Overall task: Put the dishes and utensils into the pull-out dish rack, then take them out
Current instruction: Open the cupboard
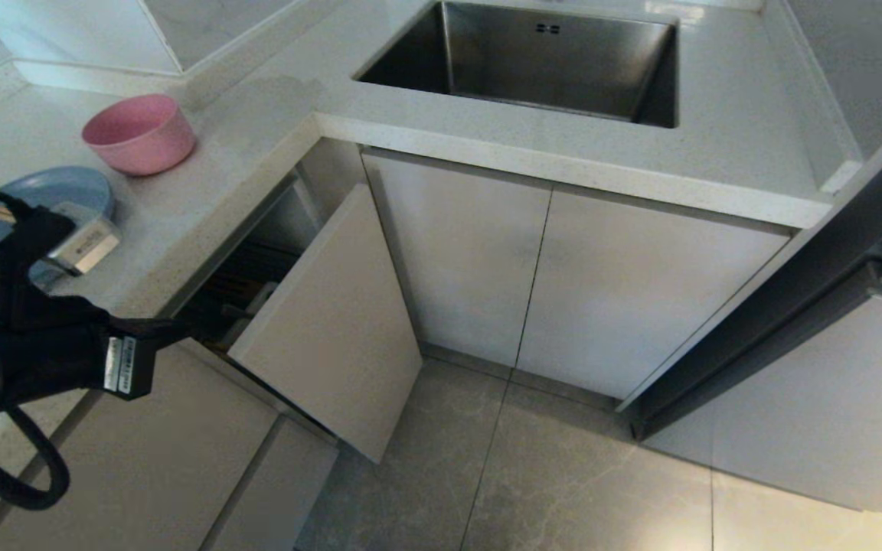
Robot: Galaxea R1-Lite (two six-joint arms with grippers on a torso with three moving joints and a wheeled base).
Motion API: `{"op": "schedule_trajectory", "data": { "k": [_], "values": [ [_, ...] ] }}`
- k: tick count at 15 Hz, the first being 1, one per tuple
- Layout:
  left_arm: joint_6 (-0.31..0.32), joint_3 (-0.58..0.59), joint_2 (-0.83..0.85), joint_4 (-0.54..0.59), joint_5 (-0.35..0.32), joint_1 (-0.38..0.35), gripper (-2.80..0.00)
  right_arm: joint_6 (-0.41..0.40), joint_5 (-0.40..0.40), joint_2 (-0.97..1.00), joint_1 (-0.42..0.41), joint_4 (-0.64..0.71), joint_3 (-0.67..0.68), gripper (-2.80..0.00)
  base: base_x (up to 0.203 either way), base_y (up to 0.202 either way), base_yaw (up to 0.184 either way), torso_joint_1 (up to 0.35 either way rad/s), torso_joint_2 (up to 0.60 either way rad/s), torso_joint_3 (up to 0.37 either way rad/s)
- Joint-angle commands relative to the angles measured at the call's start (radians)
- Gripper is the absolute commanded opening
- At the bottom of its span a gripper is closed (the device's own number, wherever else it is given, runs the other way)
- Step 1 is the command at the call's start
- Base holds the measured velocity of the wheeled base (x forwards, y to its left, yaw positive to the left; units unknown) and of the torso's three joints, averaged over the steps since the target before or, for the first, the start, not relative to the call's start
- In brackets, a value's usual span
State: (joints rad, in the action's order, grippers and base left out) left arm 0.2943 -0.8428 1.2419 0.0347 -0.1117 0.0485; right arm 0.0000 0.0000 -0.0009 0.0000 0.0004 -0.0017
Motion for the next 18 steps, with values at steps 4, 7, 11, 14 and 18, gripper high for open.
{"op": "schedule_trajectory", "data": {
  "k": [4,7,11,14,18],
  "values": [
    [0.002,0.001,0.025,-0.006,-0.002,0.002,-2.80,0.000,0.000,0.001,0.000,0.000,0.000,-2.80,0.000,0.000,0.000,0.000,0.00,0.000],
    [-0.001,0.001,0.036,-0.006,-0.014,0.008,0.00,0.000,0.000,0.001,0.000,0.000,0.000,-2.80,0.000,0.000,0.000,0.000,0.00,0.000],
    [-0.003,0.002,0.059,-0.006,-0.017,0.016,0.00,0.000,0.000,0.001,0.000,0.000,0.000,-2.80,0.000,0.000,0.000,0.000,0.00,0.000],
    [-0.037,0.000,0.086,-0.007,-0.031,0.030,0.00,0.000,0.000,0.001,0.000,0.000,0.000,-2.80,0.000,0.000,0.000,0.000,0.00,0.000],
    [-0.053,0.001,0.114,-0.008,-0.079,0.030,0.00,0.000,0.000,0.001,0.000,0.000,0.000,-2.80,0.000,0.000,0.000,0.000,0.00,0.000]
  ]
}}
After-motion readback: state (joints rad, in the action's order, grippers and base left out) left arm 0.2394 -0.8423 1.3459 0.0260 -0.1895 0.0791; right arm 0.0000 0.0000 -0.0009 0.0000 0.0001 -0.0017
